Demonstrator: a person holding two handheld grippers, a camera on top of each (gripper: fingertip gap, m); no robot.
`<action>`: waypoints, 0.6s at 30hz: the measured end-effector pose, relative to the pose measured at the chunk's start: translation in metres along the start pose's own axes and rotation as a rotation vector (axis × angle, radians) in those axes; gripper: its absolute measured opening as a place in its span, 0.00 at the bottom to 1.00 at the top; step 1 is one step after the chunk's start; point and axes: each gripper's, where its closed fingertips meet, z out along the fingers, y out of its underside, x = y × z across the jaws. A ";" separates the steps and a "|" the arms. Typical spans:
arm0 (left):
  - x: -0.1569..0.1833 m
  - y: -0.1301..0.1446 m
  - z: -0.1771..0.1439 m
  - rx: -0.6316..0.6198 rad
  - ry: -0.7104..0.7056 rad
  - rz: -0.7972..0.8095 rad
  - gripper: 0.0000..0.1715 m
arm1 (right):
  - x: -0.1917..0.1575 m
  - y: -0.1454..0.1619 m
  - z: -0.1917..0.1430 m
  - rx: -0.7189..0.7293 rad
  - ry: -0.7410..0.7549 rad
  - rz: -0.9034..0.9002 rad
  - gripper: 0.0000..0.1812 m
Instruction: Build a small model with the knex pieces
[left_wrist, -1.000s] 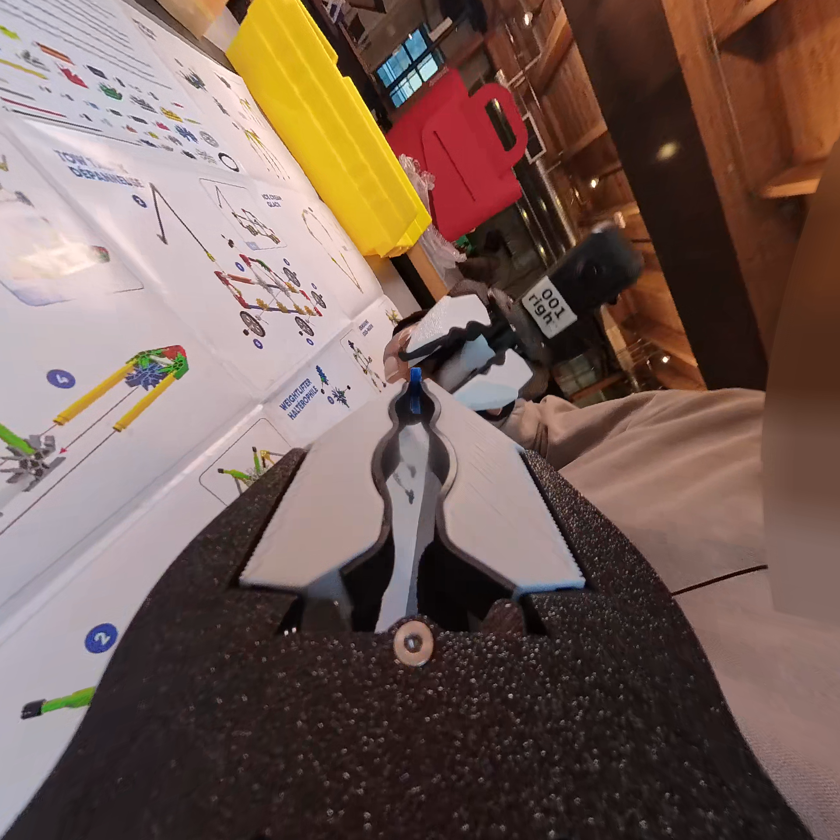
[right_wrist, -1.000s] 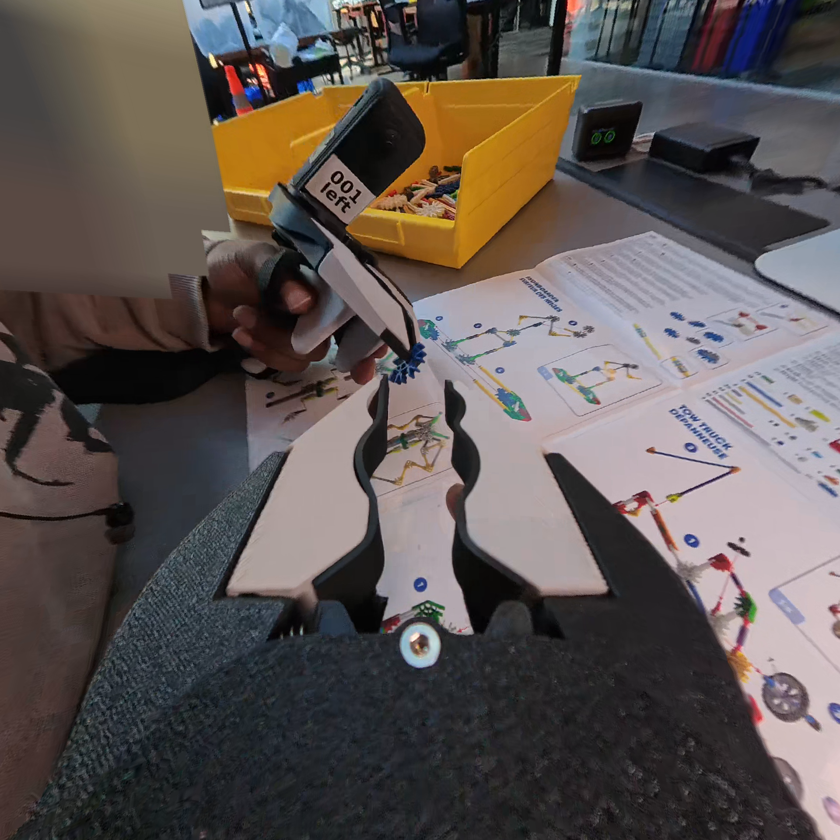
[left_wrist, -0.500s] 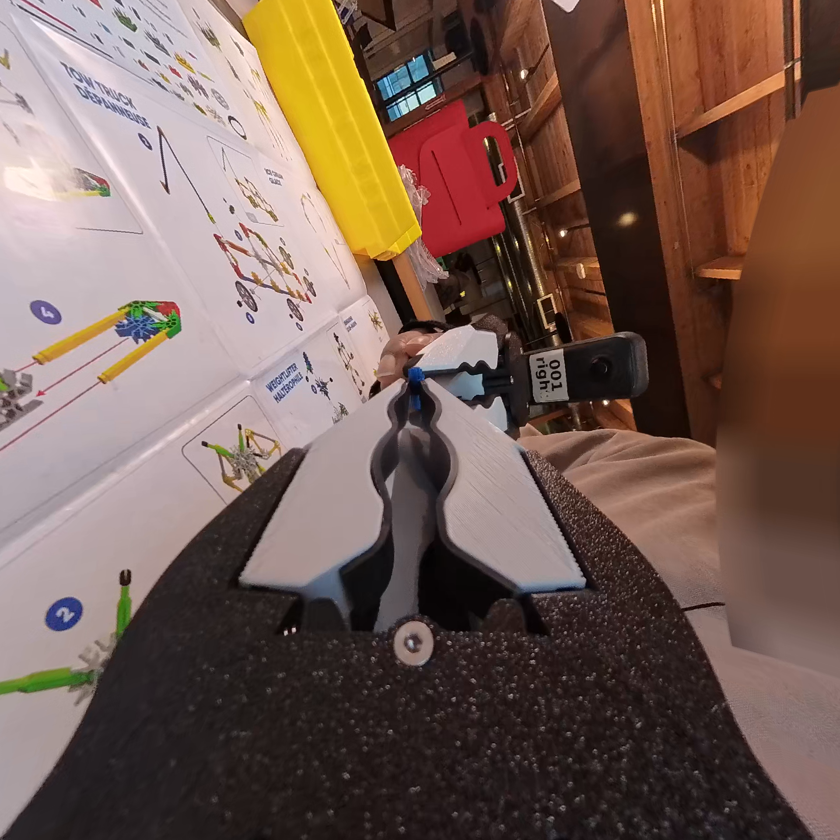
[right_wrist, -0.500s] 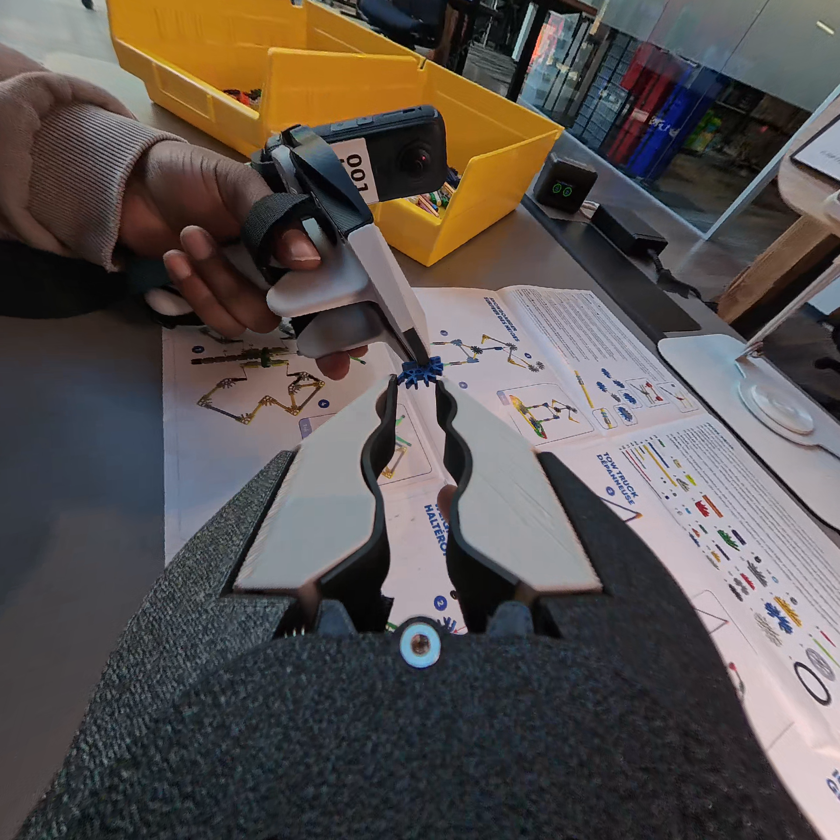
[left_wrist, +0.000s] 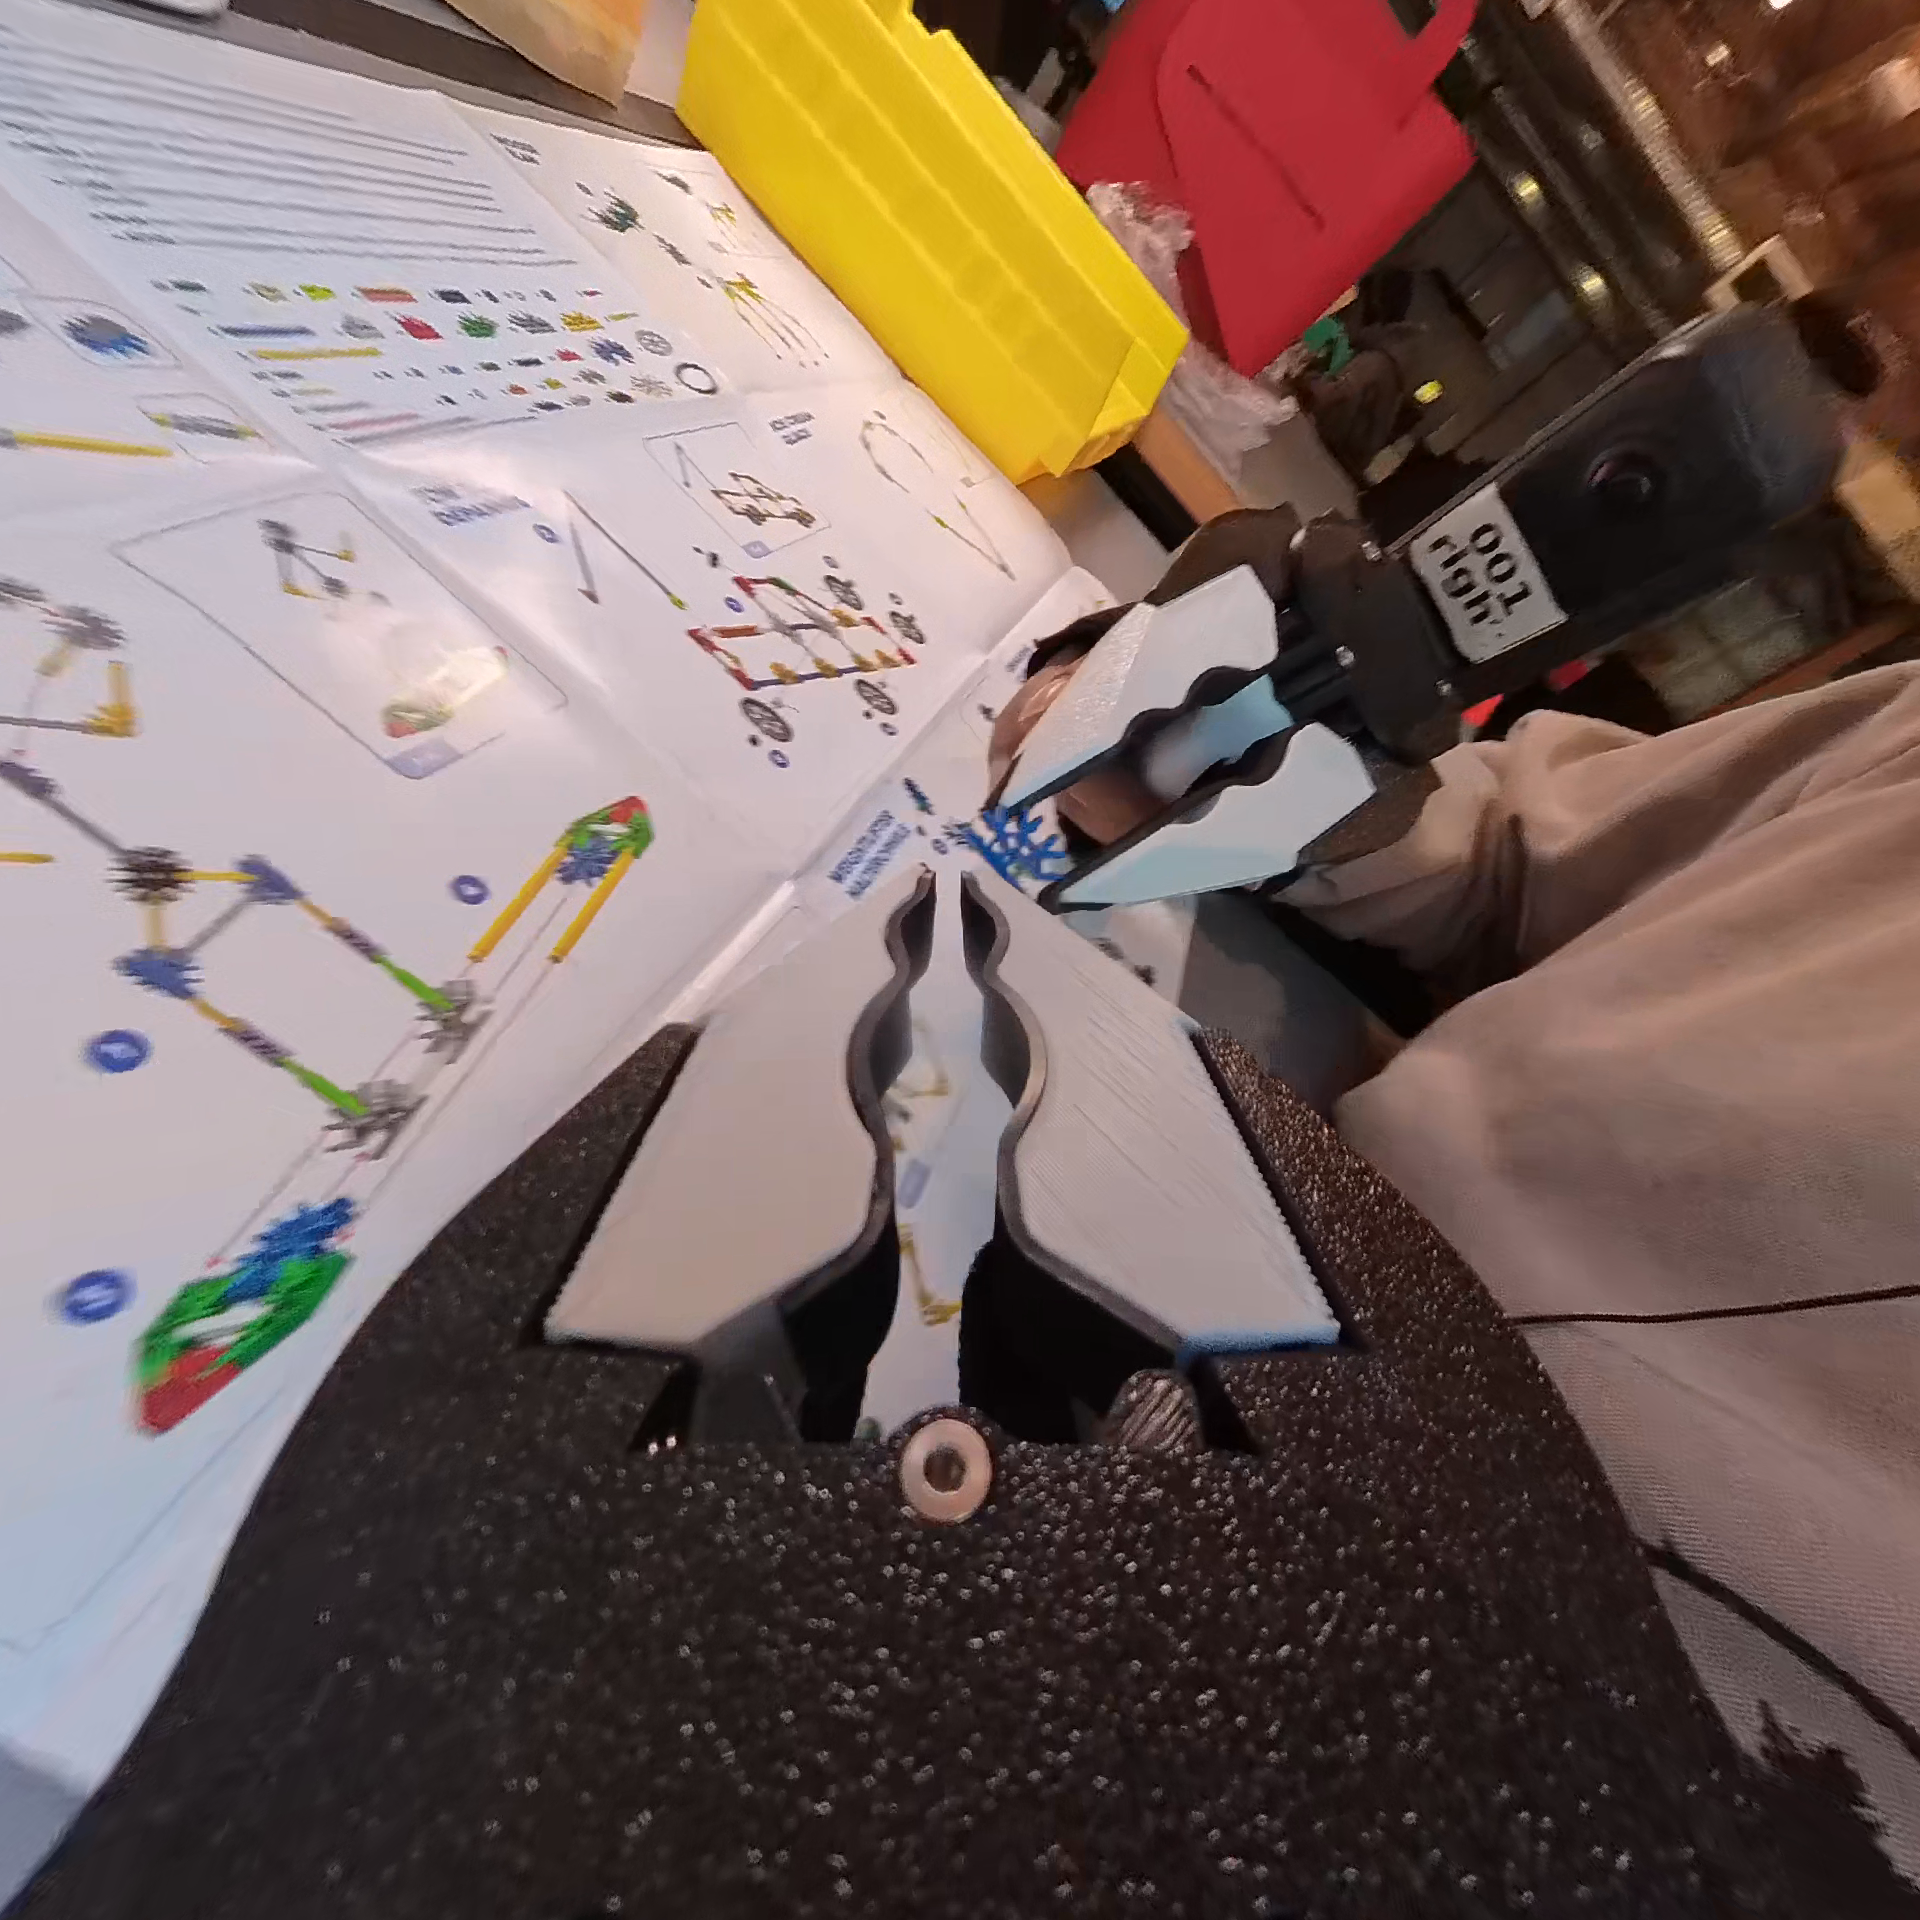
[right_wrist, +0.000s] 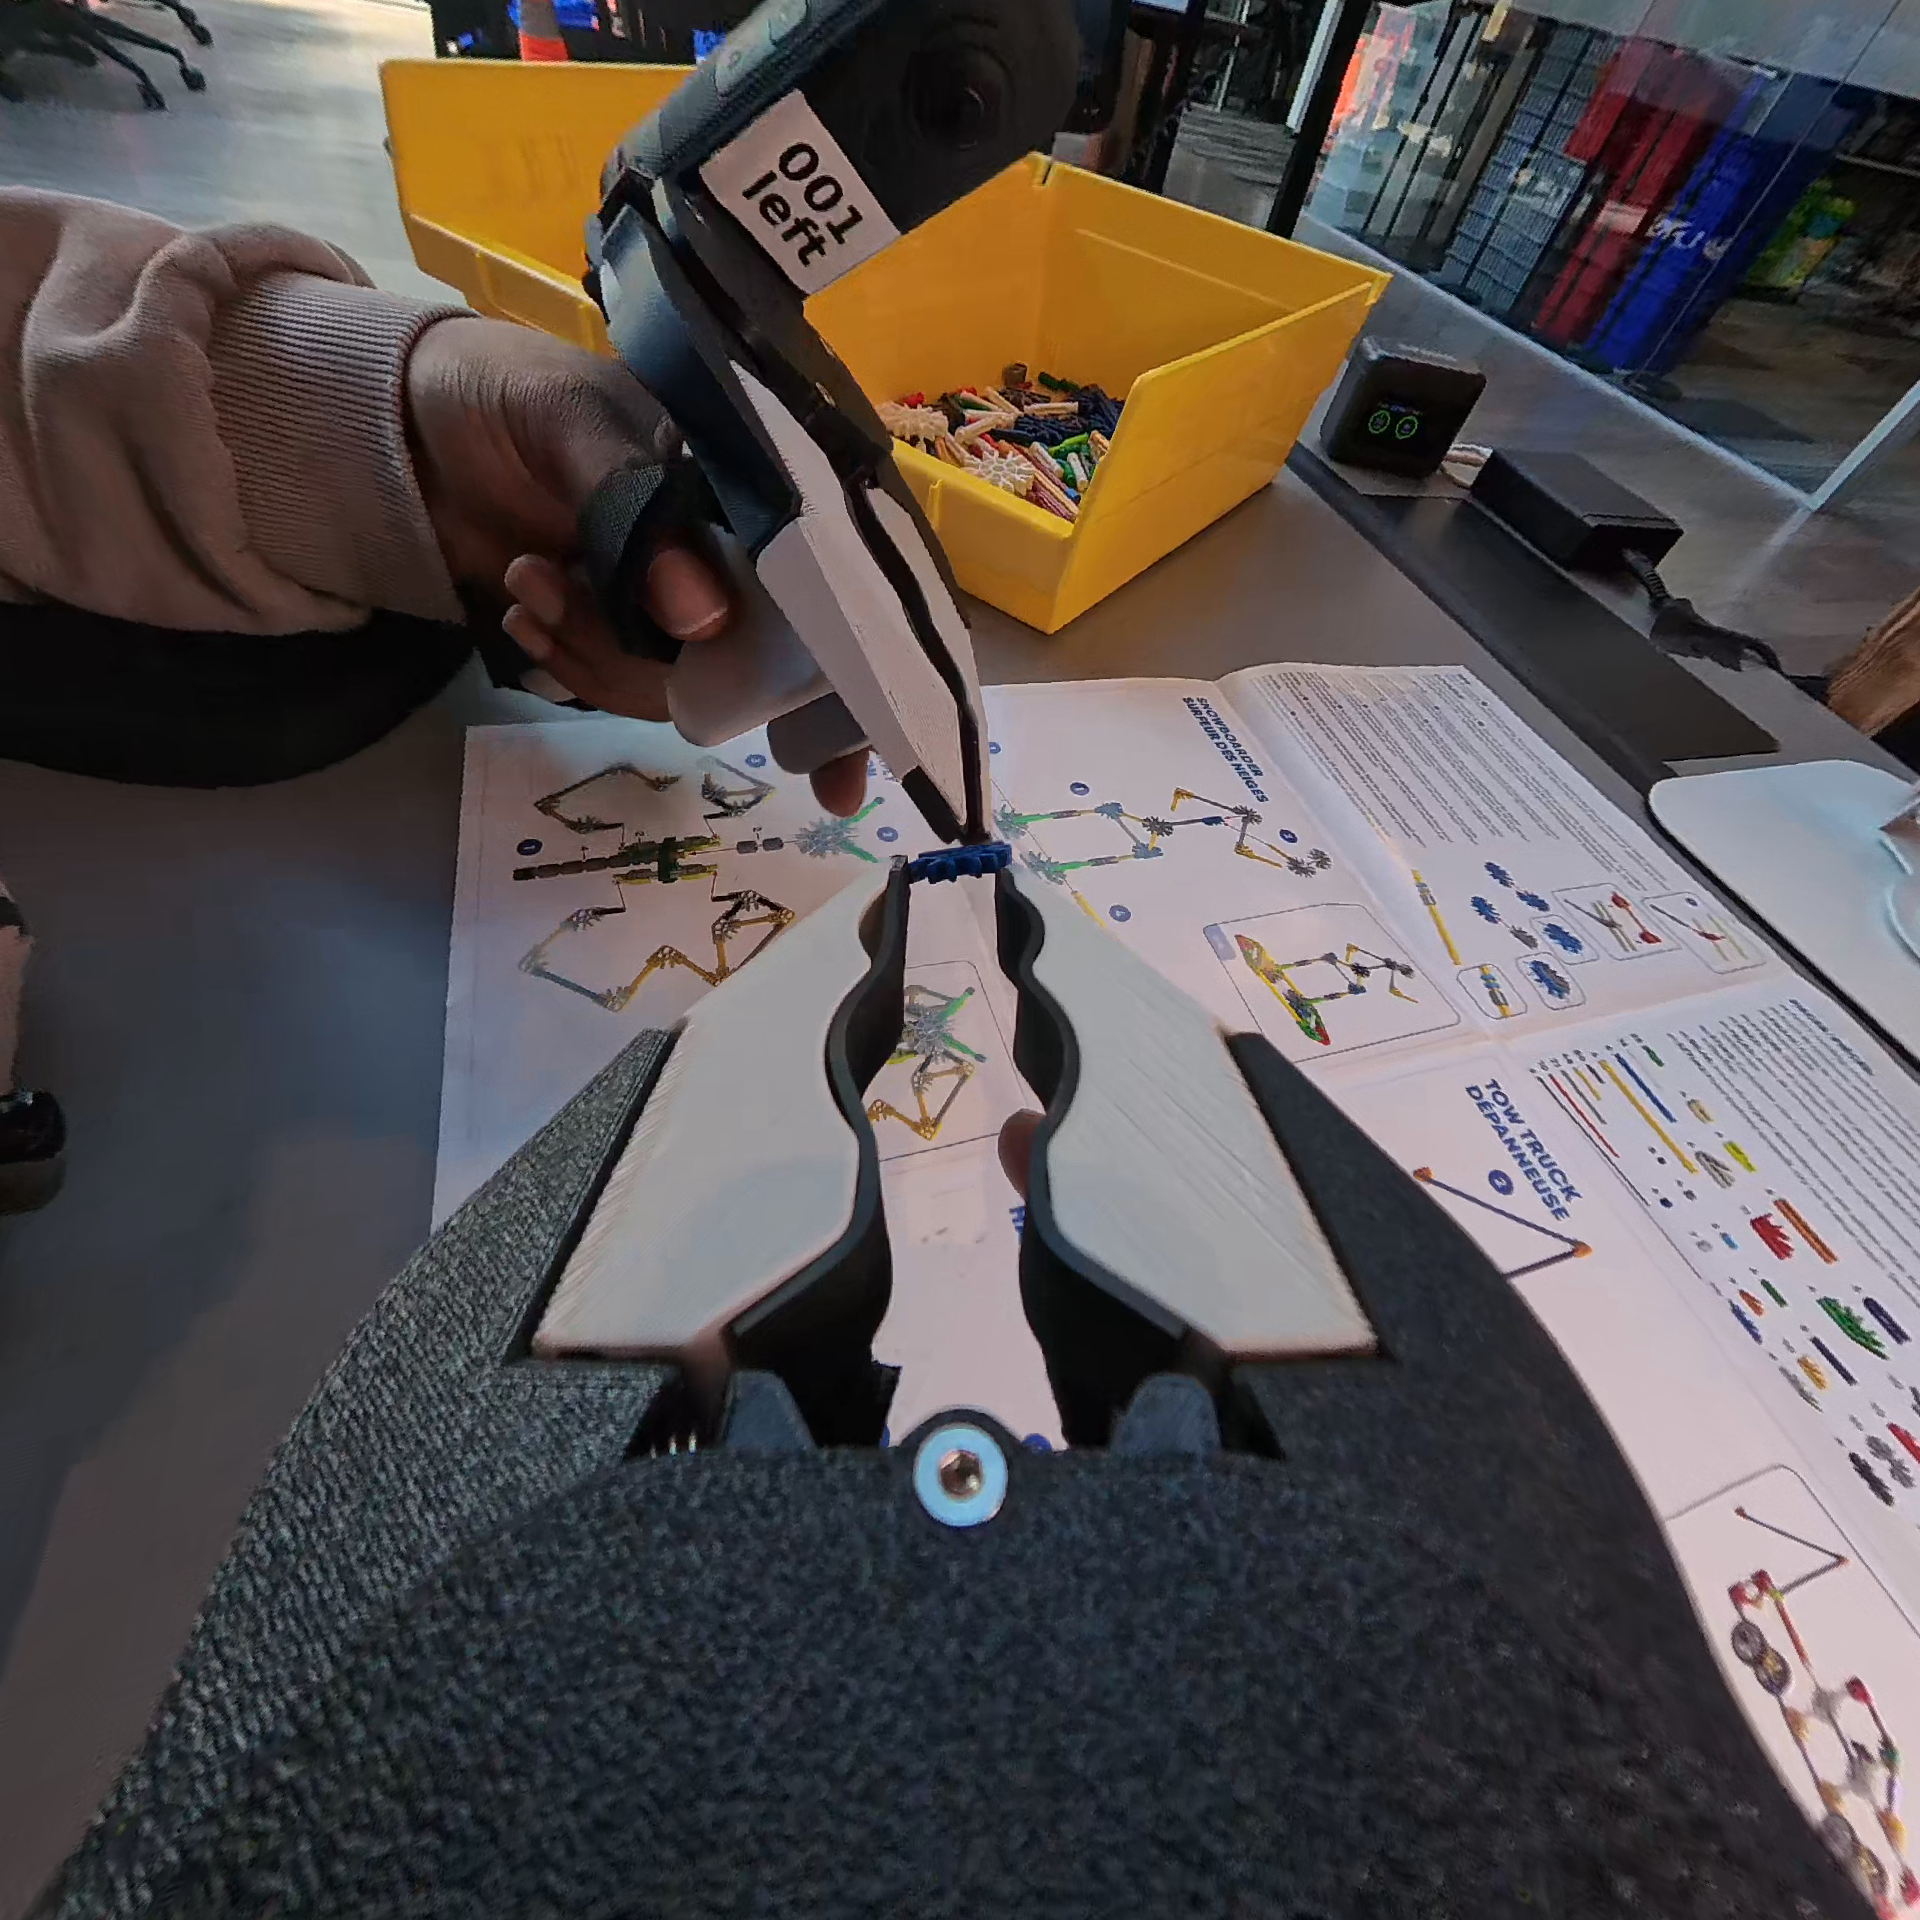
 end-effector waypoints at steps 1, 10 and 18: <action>-0.009 -0.003 -0.007 -0.009 -0.065 0.047 0.05 | 0.002 -0.001 0.002 0.002 -0.010 0.011 0.08; -0.119 0.023 -0.077 -0.295 -0.669 0.259 0.21 | 0.040 0.014 0.016 -0.065 -0.019 0.140 0.08; -0.102 0.038 -0.065 -0.386 -0.601 0.353 0.18 | 0.055 0.024 0.007 -0.075 -0.011 0.240 0.08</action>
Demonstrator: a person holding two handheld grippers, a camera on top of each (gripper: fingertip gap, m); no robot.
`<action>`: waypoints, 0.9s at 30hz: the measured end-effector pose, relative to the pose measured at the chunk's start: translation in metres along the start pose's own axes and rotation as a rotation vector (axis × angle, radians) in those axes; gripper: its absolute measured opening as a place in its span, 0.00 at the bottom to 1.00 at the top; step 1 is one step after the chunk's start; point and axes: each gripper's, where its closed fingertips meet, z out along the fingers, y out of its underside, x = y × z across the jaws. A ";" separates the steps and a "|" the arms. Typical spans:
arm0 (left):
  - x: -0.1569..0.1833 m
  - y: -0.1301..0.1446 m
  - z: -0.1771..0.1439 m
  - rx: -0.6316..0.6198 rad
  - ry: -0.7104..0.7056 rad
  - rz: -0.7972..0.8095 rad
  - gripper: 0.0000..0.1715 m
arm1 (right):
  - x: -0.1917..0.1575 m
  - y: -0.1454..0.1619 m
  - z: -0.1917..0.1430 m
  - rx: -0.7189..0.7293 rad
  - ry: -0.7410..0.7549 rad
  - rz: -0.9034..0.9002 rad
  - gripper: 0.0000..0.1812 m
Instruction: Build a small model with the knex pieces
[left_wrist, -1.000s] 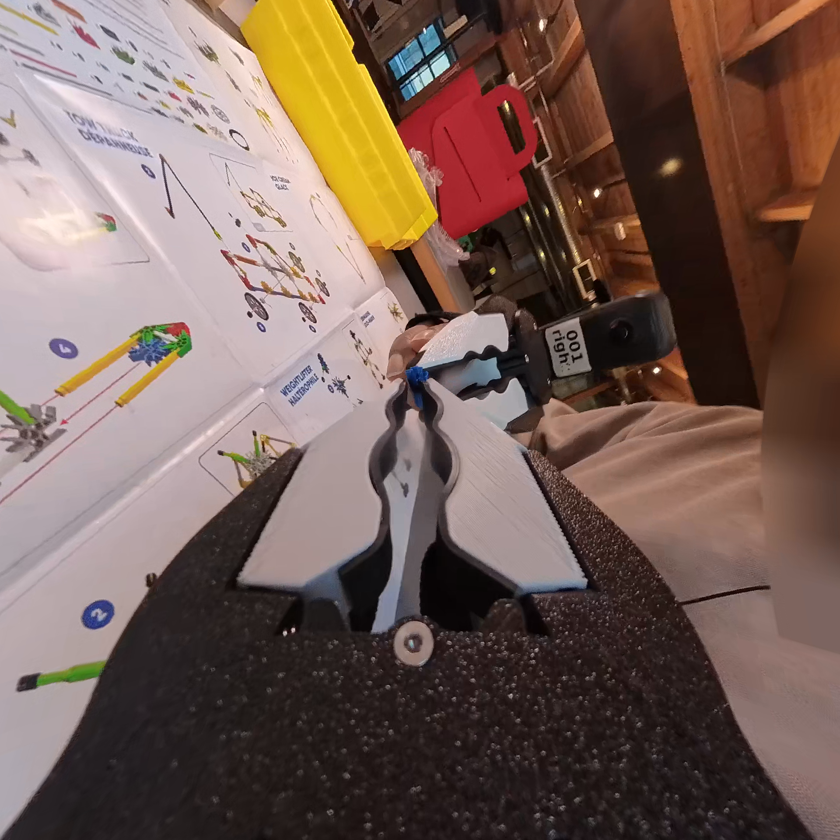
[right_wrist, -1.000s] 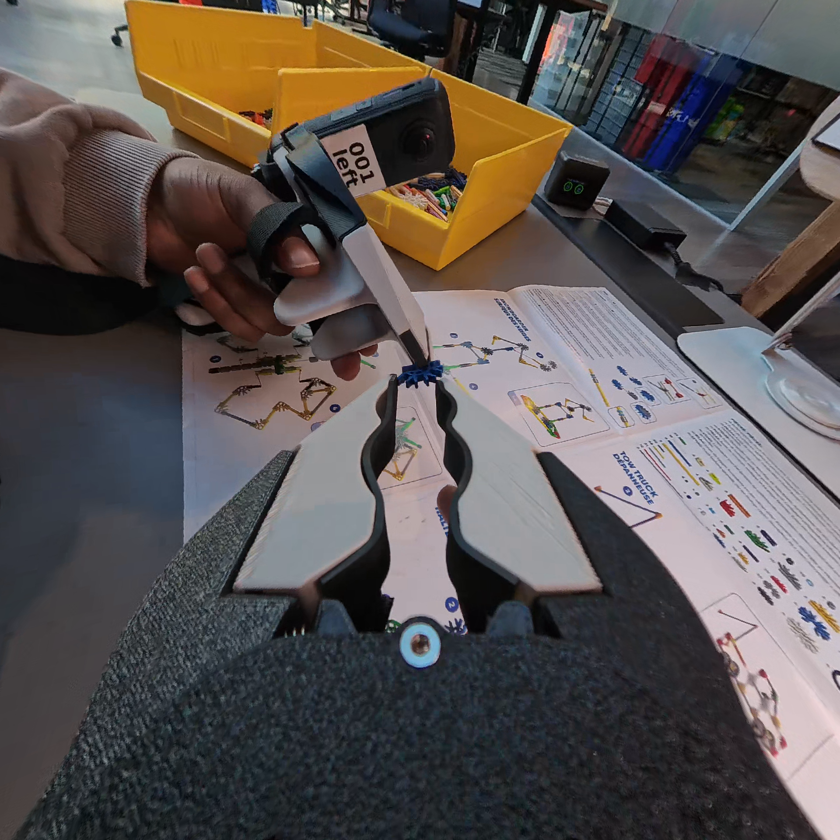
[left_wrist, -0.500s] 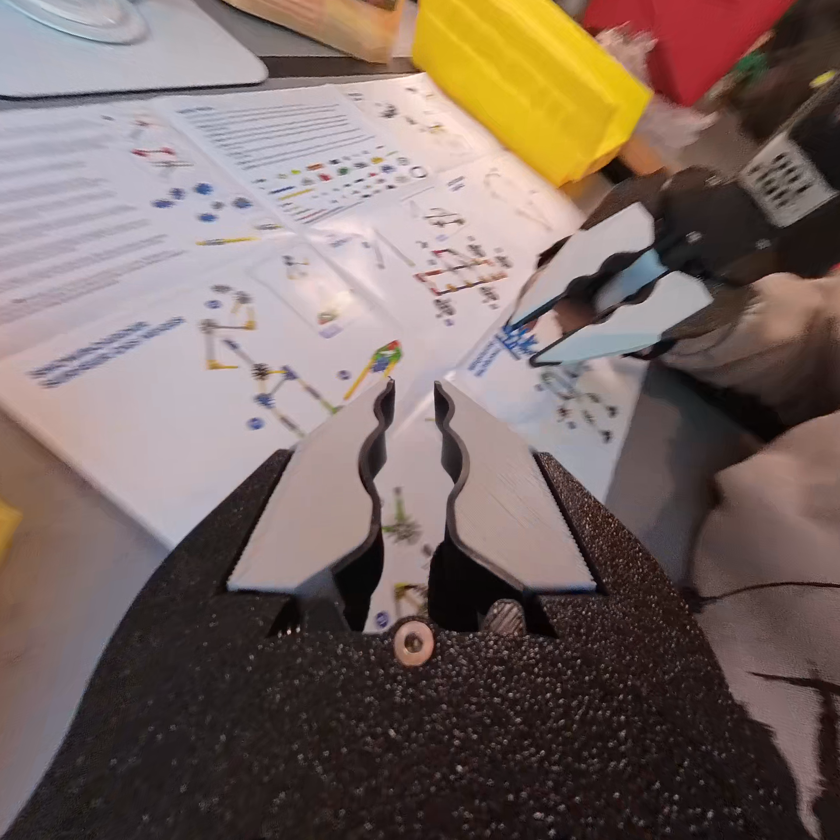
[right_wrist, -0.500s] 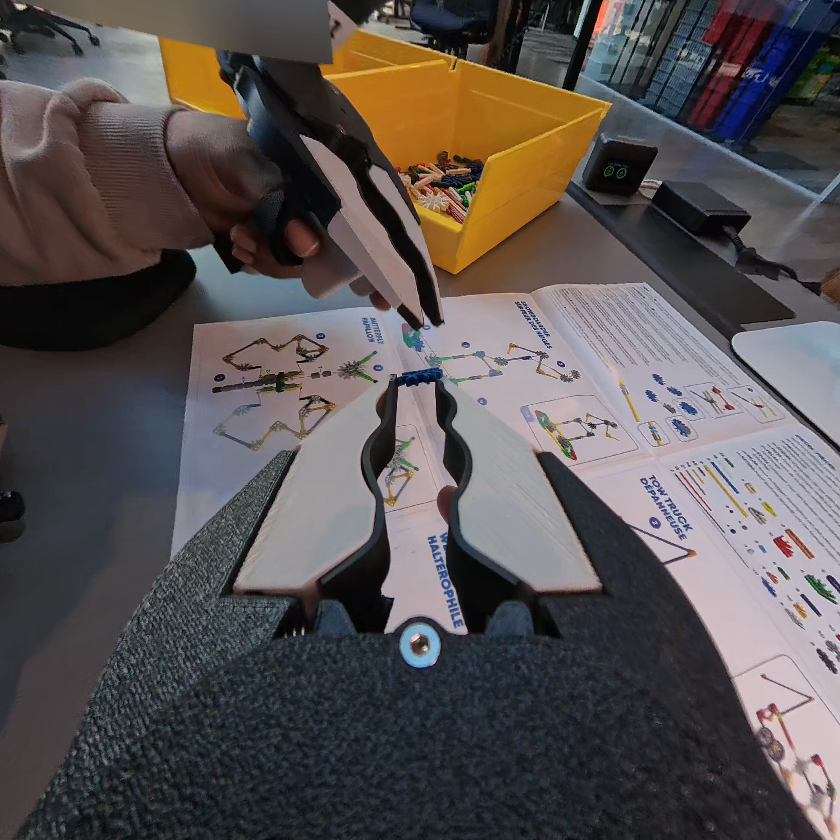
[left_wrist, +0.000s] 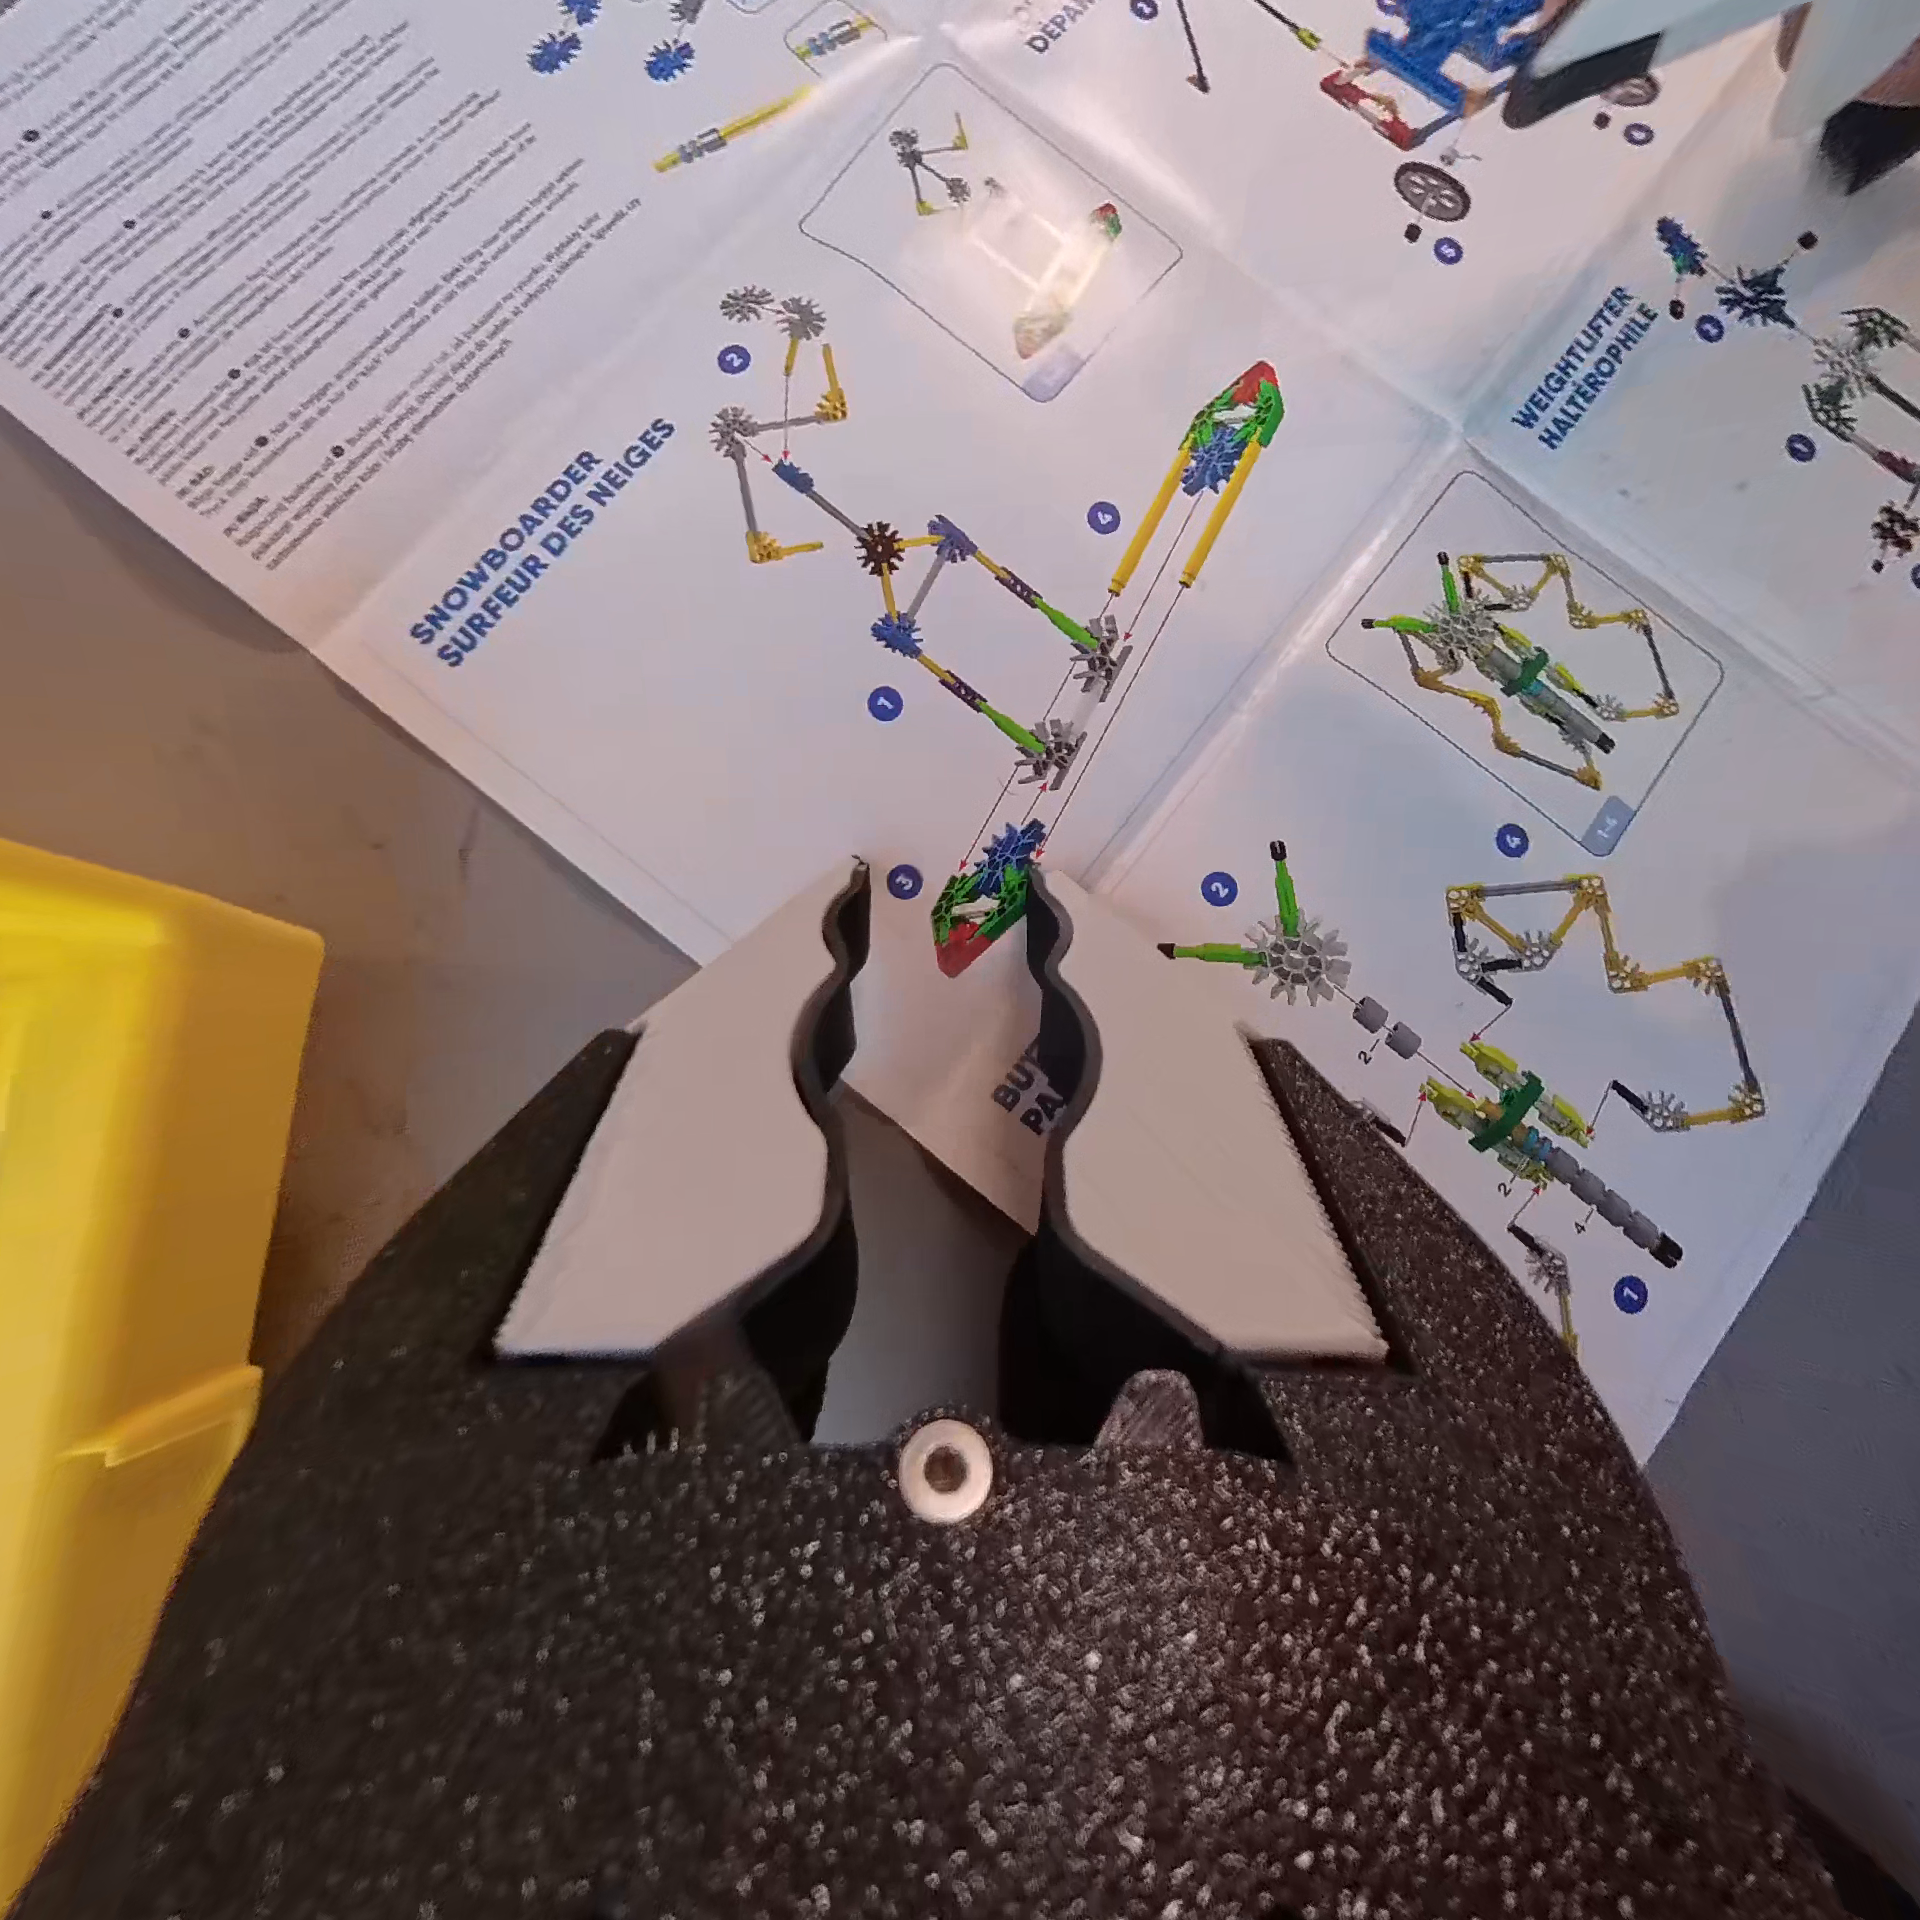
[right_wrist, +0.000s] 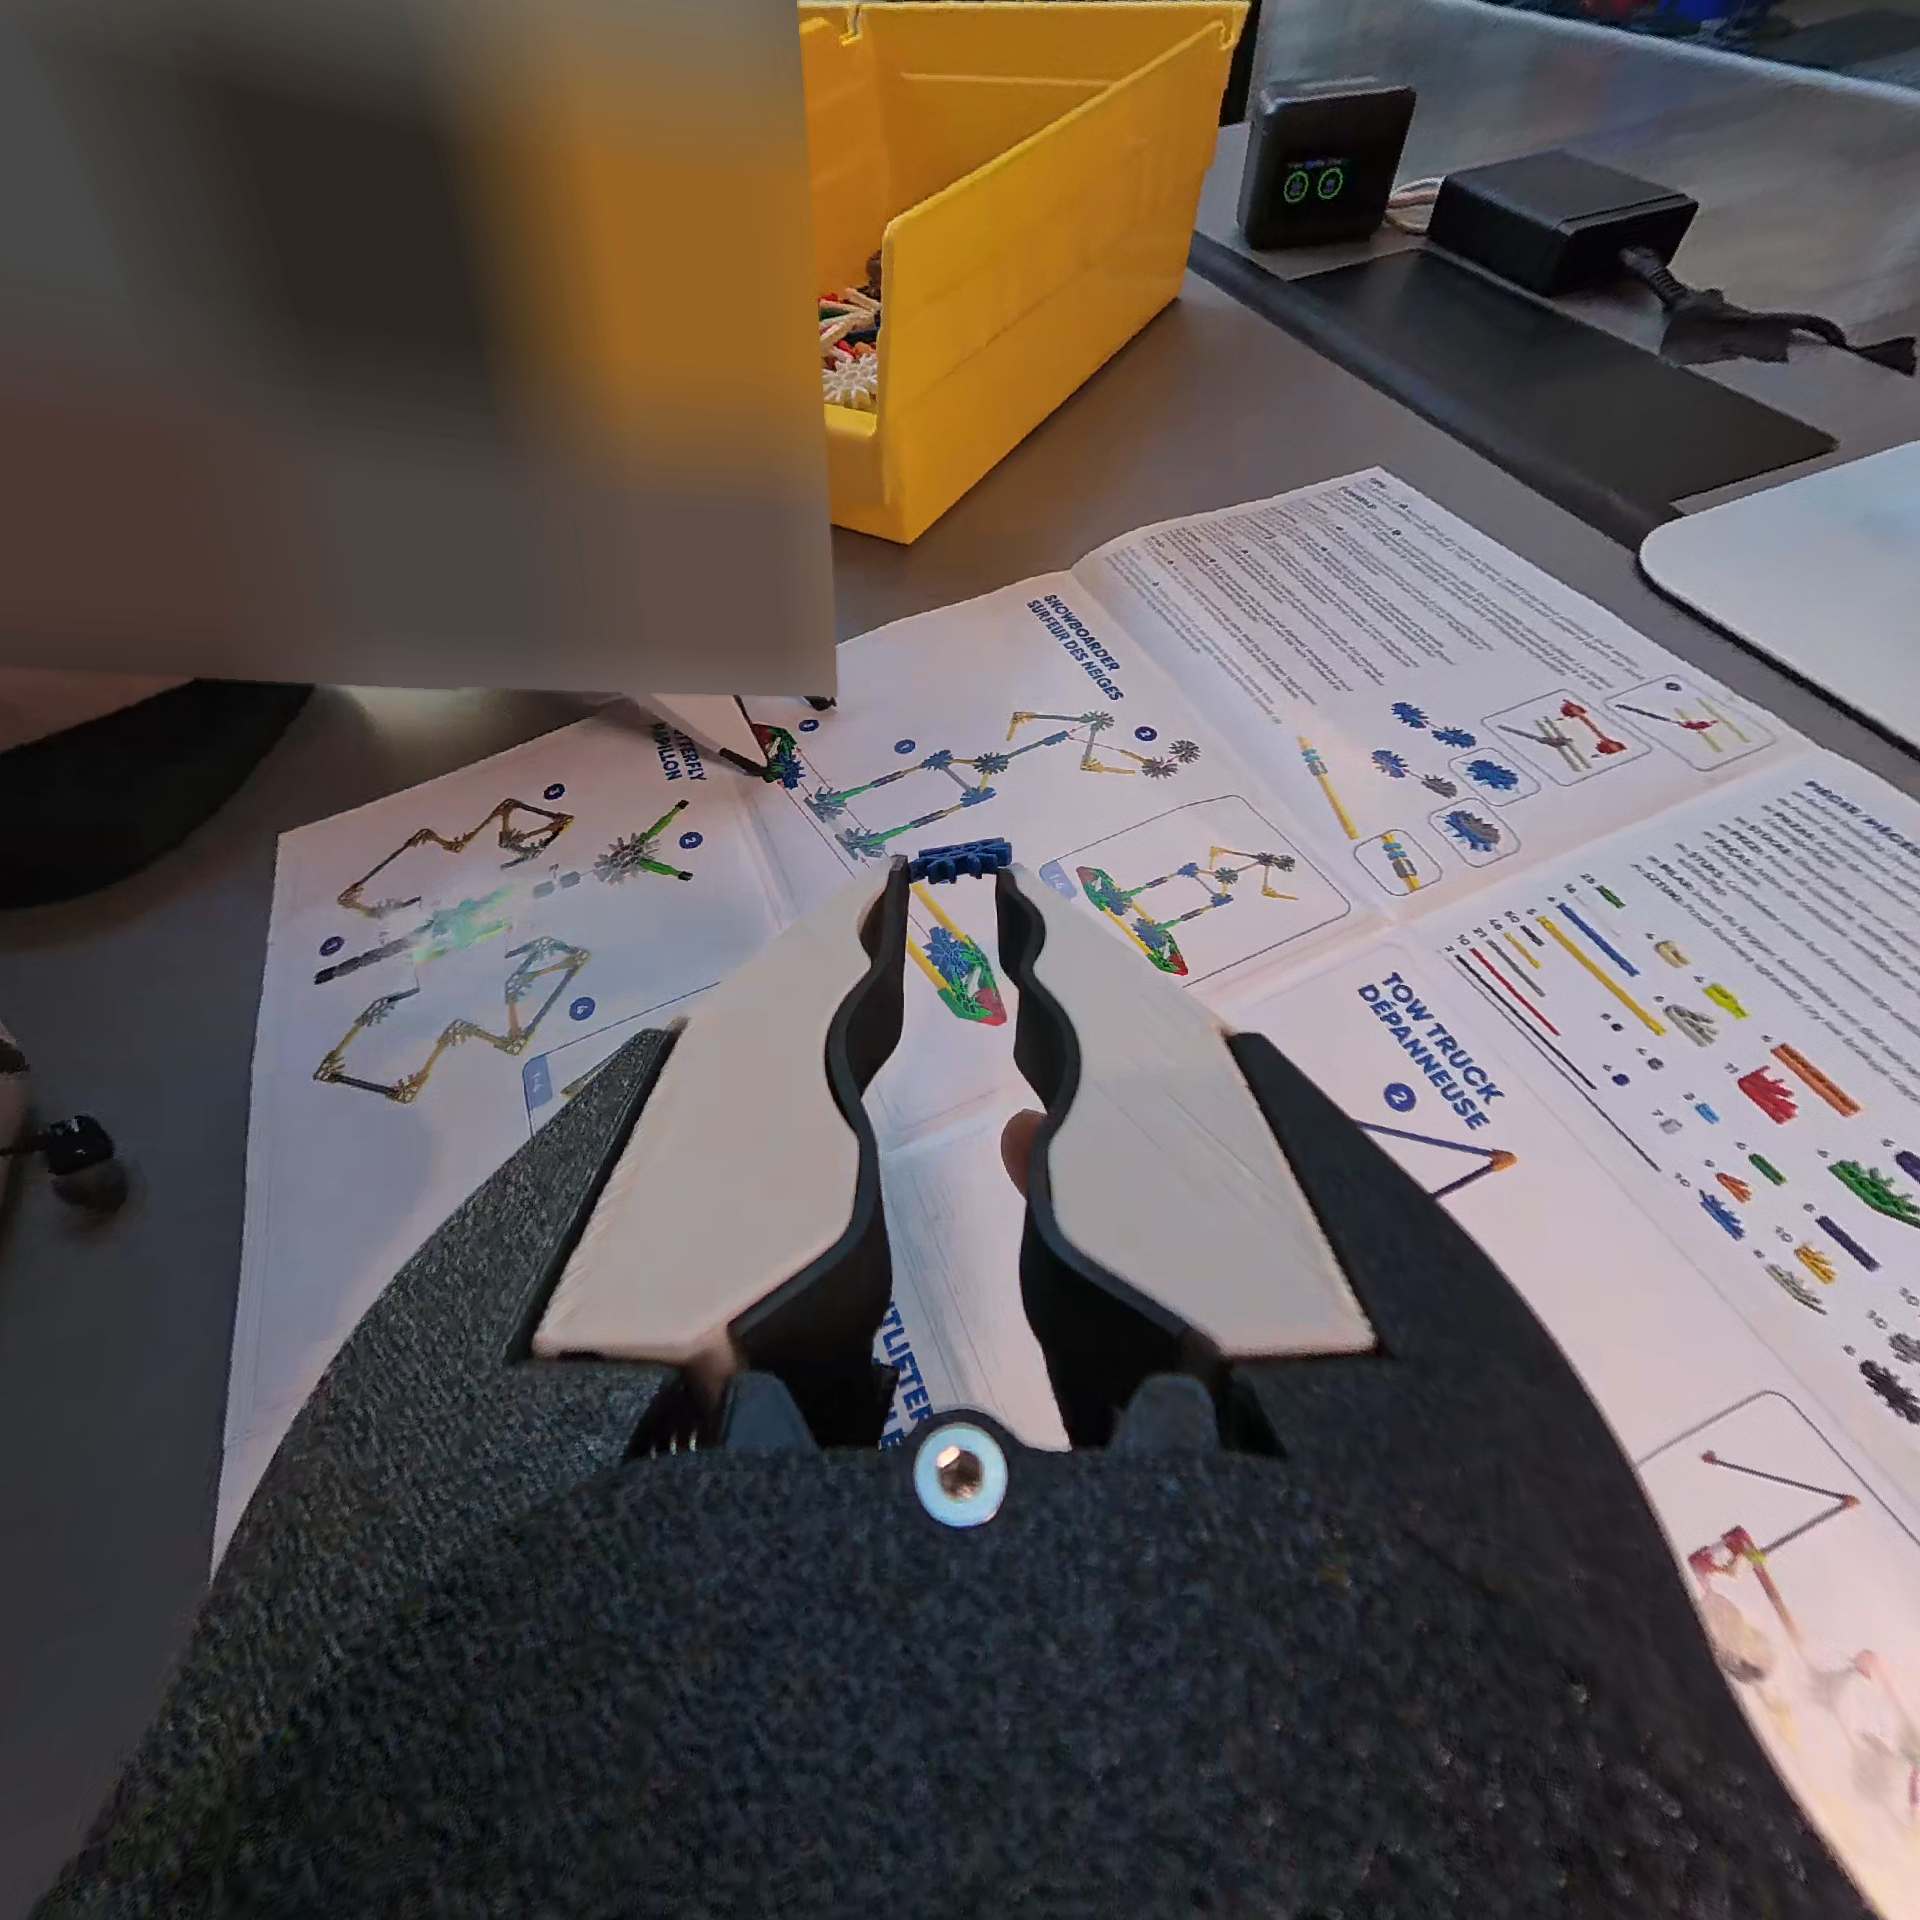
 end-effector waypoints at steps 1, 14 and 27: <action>0.005 0.000 0.000 0.002 0.024 0.003 0.17 | 0.000 0.000 -0.001 -0.004 -0.004 0.006 0.08; 0.003 -0.008 0.000 0.088 0.156 -0.172 0.13 | -0.002 0.001 0.008 -0.069 -0.053 0.071 0.08; -0.003 -0.013 -0.005 0.128 0.152 -0.206 0.12 | -0.005 0.005 0.029 -0.131 -0.087 0.076 0.08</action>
